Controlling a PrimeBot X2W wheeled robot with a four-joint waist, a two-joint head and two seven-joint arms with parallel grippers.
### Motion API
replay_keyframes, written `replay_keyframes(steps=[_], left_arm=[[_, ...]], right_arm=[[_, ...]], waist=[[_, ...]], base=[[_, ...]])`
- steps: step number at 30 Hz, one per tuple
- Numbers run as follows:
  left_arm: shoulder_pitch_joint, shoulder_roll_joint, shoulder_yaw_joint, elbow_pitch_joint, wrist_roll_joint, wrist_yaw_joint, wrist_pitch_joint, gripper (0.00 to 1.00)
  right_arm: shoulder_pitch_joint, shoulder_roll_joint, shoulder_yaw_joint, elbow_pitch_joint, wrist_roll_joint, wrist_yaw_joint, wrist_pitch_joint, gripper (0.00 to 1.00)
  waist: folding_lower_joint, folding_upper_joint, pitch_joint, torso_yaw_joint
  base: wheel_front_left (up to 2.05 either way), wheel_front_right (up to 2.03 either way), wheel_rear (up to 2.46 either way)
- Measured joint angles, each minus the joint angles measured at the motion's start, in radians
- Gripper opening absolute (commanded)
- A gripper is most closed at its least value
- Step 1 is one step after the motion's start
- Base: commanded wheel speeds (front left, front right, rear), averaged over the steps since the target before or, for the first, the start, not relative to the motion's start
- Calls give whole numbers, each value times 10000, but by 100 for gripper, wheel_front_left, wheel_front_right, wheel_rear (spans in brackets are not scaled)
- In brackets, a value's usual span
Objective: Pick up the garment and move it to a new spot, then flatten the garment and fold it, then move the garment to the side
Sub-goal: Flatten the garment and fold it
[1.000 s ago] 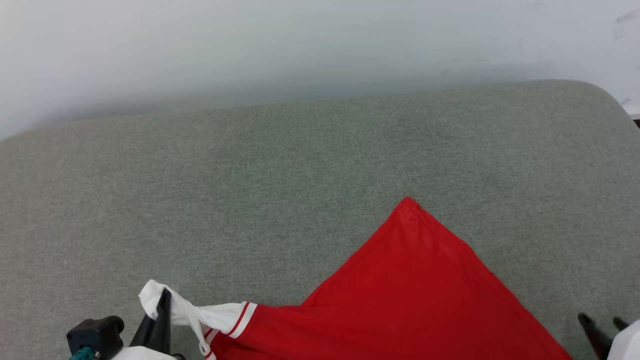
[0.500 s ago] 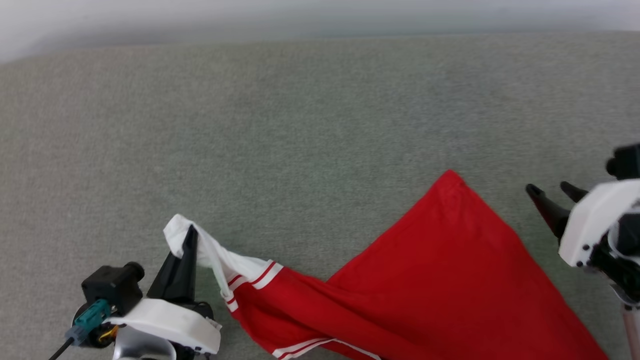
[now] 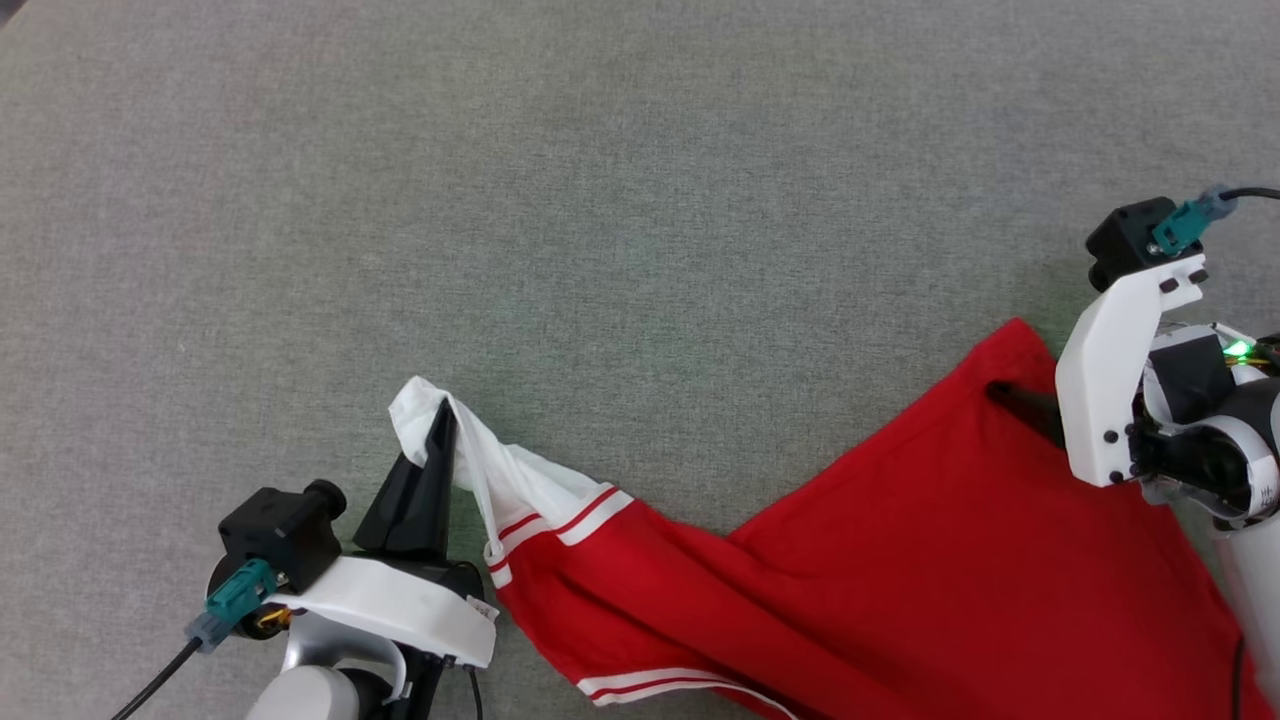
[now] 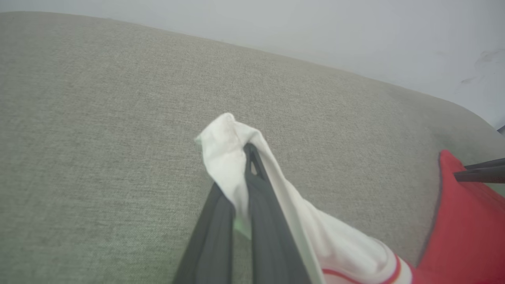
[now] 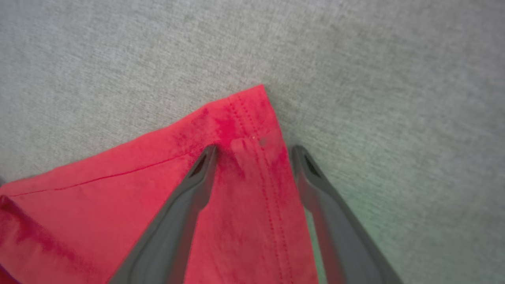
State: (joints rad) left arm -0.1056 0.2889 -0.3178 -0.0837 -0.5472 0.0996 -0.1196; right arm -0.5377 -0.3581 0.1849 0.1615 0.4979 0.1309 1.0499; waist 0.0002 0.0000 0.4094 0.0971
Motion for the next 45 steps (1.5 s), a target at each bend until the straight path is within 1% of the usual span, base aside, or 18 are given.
replay_keyframes(steps=[2, 3, 4, 5, 6, 7, 10, 12, 15, 20, 24, 28, 32, 35, 38, 43, 45], left_arm=[[-57, -36, -33, 130, -6, -31, -61, 0], [-80, -56, -46, 186, -15, -48, -75, 0], [-117, -67, -61, 249, -29, -94, -86, 0], [-152, -82, -63, 295, -31, -107, -125, 0], [-178, -88, -59, 343, -38, -115, -151, 0], [-181, -65, -42, 589, -107, -121, -173, 0], [-177, 100, 121, 652, -121, -88, -161, 0], [-197, 255, 282, 629, -222, -73, -86, 0], [-512, 564, 405, 640, -213, -123, 136, 0], [-1734, 1193, 485, 957, -190, -548, 719, 0], [-3092, 1392, 506, 1279, -186, -754, 1227, 0], [-4831, 1444, 702, 2077, -382, -1064, 1482, 0], [-6693, 1455, 746, 3164, -359, -1342, 1613, 0], [-8187, 1499, 765, 3954, -232, -1440, 1689, 0], [-9762, 1544, 755, 4669, 17, -1530, 1595, 0], [-12109, 1695, 859, 5616, 343, -1532, 1350, 0], [-12956, 1781, 922, 5927, 435, -1565, 1218, 0]], right_arm=[[-127, -107, 196, 165, 136, 0, 165, 100], [-186, -155, 244, 236, 226, 0, 219, 45], [-234, -207, 314, 288, 301, -2, 251, 11], [-290, -247, 384, 349, 380, -2, 293, 0], [-346, -267, 451, 416, 495, -4, 299, 0], [-364, -320, 867, 650, 755, -2, -31, 0], [-337, -387, 1089, 706, 731, 0, -696, 0], [-340, -435, 1087, 708, 537, 2, -1371, 0], [-360, -529, 913, 840, 238, 0, -2054, 0], [-483, -458, 495, 1179, -100, 0, -2755, 0], [-917, -393, 253, 1302, -391, 2, -2966, 0], [-1654, -290, 67, 1358, -625, 2, -3223, 0], [-2637, -290, -96, 1411, -949, 2, -3475, 0], [-3582, -286, -324, 1413, -1241, 6, -3825, 0], [-4555, -228, -598, 1413, -1668, 8, -4335, 0], [-6186, -2, -1037, 1515, -2316, 8, -5185, 0], [-6808, 92, -1066, 1607, -2558, 10, -5559, 0]], waist=[[0, 0, 94, 82], [-1, 0, 129, 114], [-1, 0, 148, 138], [0, 0, 148, 147], [-1, 0, 133, 144], [0, 0, -175, 100], [0, 0, -549, 36], [0, 0, -872, -23], [-1, 0, -1423, -122], [-1, 0, -2401, -348], [-2, 0, -3020, -591], [-2, 0, -3220, -964], [-3, 0, -2989, -1189], [-2, 0, -2575, -1268], [-2, 0, -2033, -1347], [-1, 0, -988, -1473], [-1, 0, -544, -1531]], base=[[0, 0, 0], [0, 0, 0], [0, 0, 0], [0, 0, 0], [0, 0, 0], [0, 0, 0], [0, 0, 0], [0, 0, 0], [0, 0, 0], [0, 0, 0], [0, 0, 0], [0, 0, 0], [0, 0, 0], [0, 0, 0], [0, 0, 0], [0, 0, 0], [0, 0, 0]])
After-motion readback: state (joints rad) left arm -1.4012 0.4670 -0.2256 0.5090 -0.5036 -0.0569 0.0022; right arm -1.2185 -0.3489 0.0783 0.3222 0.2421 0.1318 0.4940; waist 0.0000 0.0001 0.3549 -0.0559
